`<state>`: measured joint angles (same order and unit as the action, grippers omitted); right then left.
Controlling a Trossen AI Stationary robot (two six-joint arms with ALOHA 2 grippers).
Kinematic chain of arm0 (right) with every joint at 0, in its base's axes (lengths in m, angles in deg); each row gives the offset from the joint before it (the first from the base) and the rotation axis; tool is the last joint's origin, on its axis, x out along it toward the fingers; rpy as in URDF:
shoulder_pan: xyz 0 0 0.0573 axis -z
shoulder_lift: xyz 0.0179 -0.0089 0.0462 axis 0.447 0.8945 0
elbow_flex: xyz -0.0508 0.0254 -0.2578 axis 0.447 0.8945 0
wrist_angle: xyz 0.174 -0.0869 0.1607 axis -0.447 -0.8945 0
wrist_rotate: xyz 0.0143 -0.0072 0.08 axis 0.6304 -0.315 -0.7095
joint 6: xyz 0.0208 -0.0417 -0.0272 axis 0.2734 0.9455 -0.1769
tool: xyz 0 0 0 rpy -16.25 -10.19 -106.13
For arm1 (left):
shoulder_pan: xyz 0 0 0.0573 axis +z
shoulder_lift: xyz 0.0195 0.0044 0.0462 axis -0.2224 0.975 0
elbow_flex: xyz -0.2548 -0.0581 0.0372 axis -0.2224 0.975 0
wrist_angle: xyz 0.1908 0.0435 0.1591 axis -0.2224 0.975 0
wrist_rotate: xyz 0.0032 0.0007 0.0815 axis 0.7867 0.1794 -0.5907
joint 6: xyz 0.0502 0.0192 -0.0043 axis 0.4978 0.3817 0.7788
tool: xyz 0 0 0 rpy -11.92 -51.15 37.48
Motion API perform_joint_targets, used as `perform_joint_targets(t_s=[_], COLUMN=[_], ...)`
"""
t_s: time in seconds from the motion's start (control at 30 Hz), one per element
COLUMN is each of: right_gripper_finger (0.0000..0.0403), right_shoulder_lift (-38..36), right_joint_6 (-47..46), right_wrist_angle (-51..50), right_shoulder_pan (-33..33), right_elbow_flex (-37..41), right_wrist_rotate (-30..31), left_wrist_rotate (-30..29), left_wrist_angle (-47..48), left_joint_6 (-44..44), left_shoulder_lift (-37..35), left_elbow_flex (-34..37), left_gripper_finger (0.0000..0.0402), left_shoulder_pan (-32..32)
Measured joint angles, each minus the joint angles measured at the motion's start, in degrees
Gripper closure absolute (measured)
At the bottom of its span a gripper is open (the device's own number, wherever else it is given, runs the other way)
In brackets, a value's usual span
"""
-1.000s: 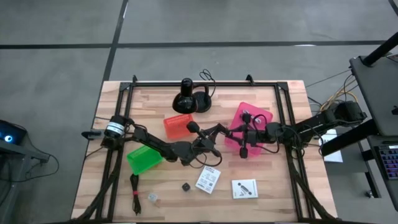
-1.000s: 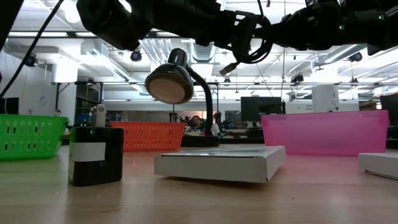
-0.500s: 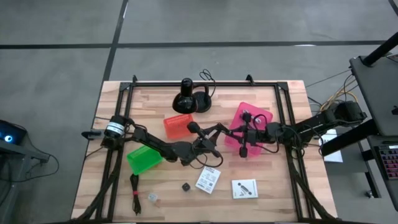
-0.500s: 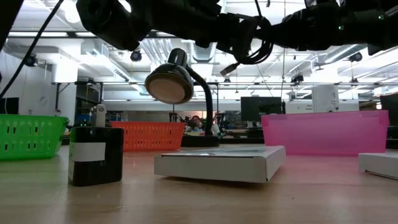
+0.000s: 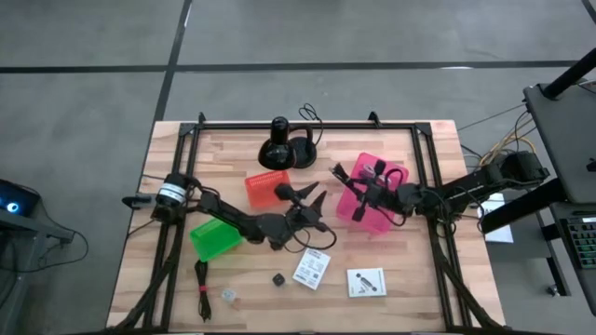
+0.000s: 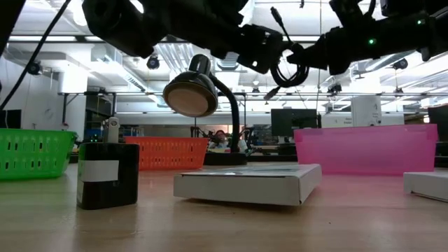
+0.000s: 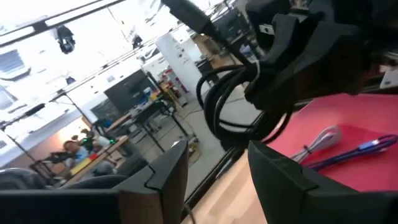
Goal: Pick and place items into bin
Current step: Put the top black charger cable into the pink bin
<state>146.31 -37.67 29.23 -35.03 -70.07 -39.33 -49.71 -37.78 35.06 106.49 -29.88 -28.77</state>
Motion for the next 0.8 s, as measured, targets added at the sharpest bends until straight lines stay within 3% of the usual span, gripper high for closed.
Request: perform_joint_targets(t_s=[0.4,0.6,0.8], right_gripper_finger=[0.0379,0.0378,0.0377], right_shoulder_lift=[0.01,-0.07,-0.53], right_joint_6=[-4.92,-7.3,-10.77], right_wrist_angle=[-3.15,-3.3,-8.41], right_shoulder_pan=[0.01,0.01,-0.01], right_elbow_flex=[-0.02,-0.02,-0.01], right_wrist_rotate=[14.54,15.57,20.74], left_wrist_rotate=[-2.13,6.48,23.36], left_wrist_angle=[-0.41,-0.1,-0.1], left_joint_6=[1.05,-4.69,-17.37], left_shoulder_lift=[-5.46,-11.68,-22.2], left_elbow_flex=[2.92,10.35,22.9], left_gripper_finger=[0.0248,0.0249,0.0249], left_shoulder_pan=[-5.35,-6.81,-6.45])
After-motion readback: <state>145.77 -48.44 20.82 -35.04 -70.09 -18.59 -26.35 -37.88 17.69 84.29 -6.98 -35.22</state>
